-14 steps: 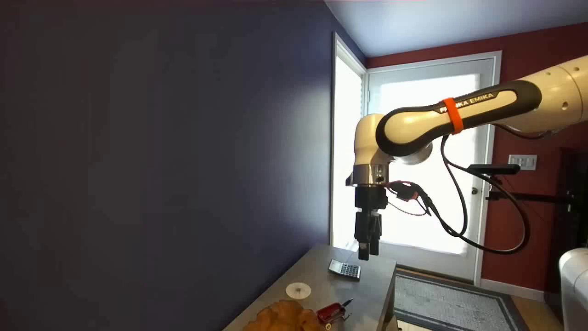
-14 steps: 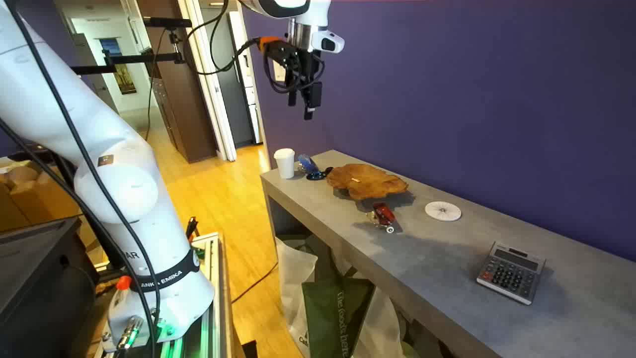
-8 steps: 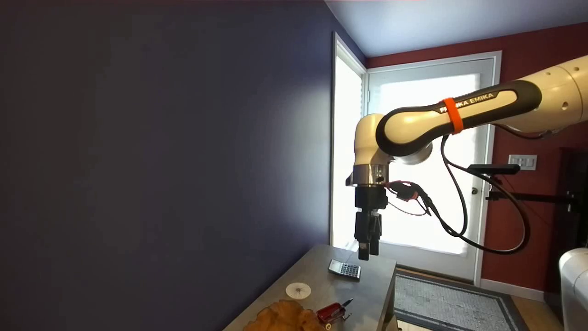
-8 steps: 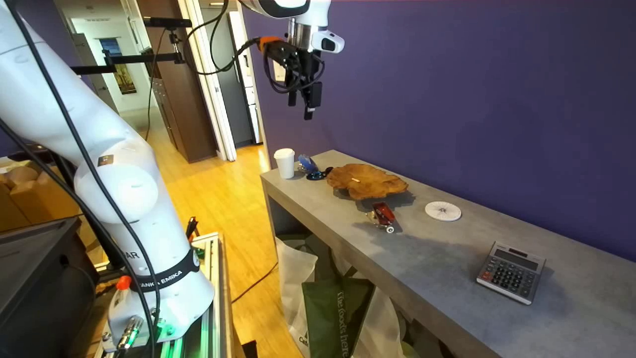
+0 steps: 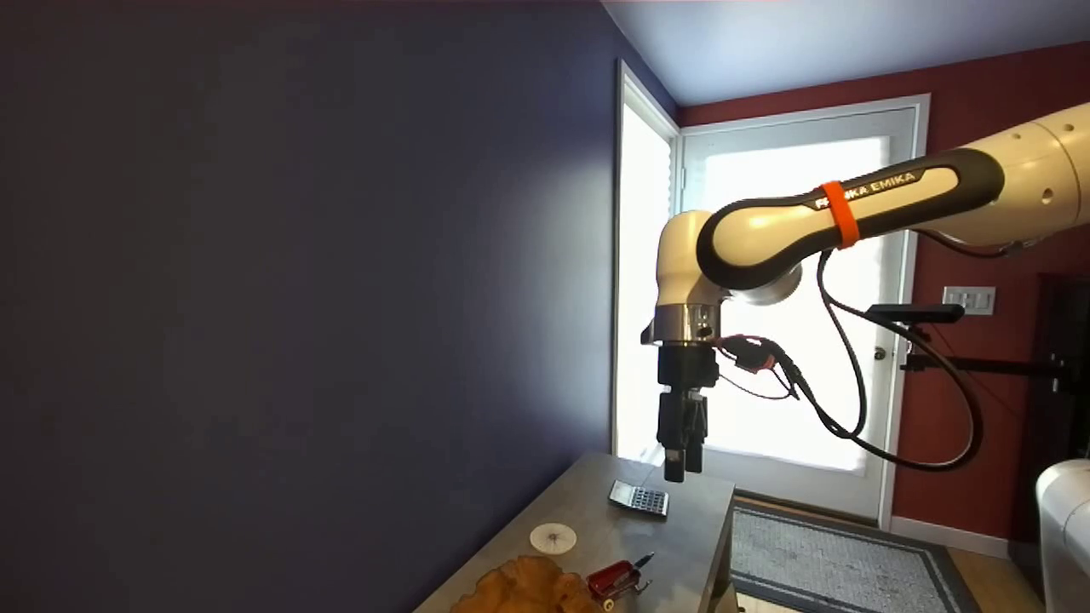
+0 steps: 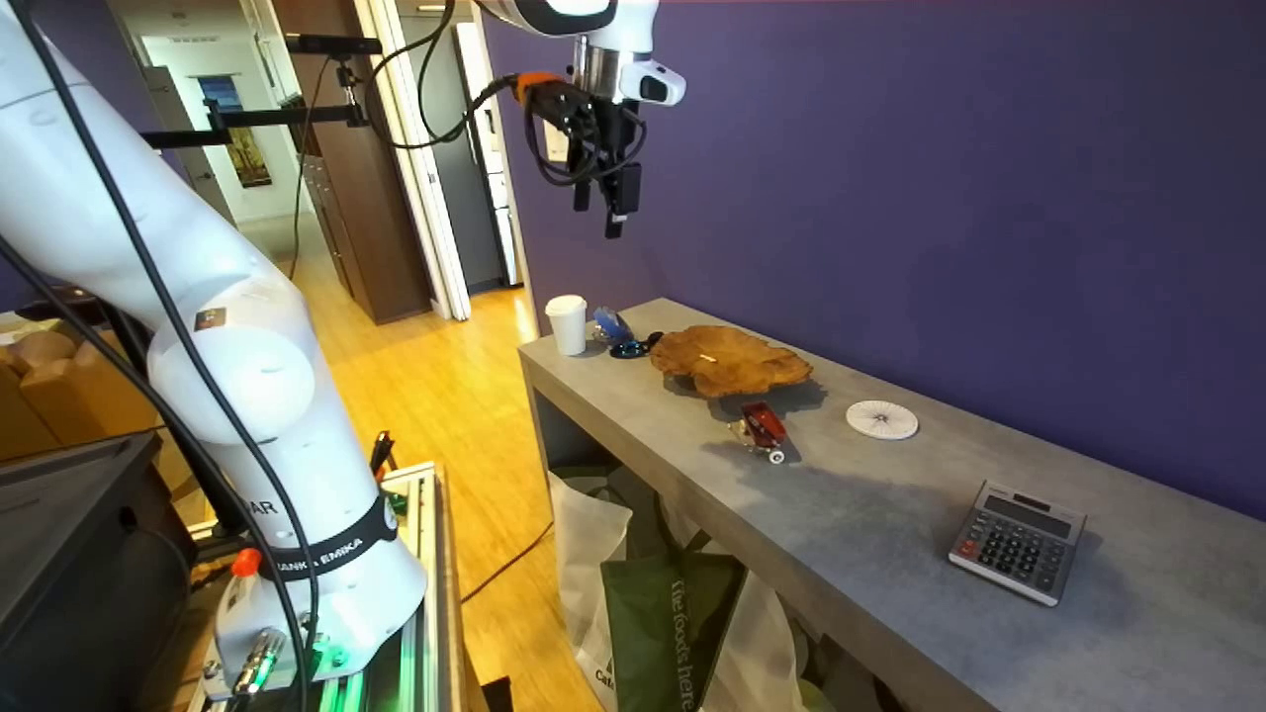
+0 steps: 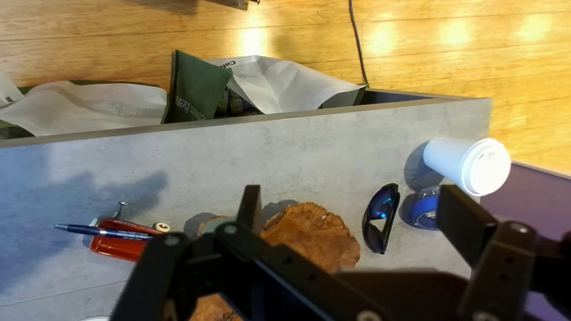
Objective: Move the small, white object to the red toy
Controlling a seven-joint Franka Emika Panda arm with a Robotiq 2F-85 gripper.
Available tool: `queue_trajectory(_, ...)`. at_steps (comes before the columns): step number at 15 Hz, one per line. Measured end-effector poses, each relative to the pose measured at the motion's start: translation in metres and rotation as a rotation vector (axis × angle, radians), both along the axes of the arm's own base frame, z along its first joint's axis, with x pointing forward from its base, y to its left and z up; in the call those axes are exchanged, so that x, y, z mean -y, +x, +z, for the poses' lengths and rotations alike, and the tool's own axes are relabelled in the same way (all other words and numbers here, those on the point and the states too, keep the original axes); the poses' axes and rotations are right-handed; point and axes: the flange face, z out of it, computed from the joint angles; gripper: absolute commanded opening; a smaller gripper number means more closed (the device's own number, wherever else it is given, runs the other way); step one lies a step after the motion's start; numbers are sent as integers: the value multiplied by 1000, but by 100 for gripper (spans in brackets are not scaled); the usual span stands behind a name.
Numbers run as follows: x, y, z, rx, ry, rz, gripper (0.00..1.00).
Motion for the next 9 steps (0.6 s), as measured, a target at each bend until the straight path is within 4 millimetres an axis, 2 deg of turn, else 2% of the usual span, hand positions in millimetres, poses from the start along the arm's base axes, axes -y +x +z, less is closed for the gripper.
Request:
queue_trajectory(6,-1,0,-1,6,-13,18,100)
queue_trajectory(9,-15,6,-8,19,-86,147,100)
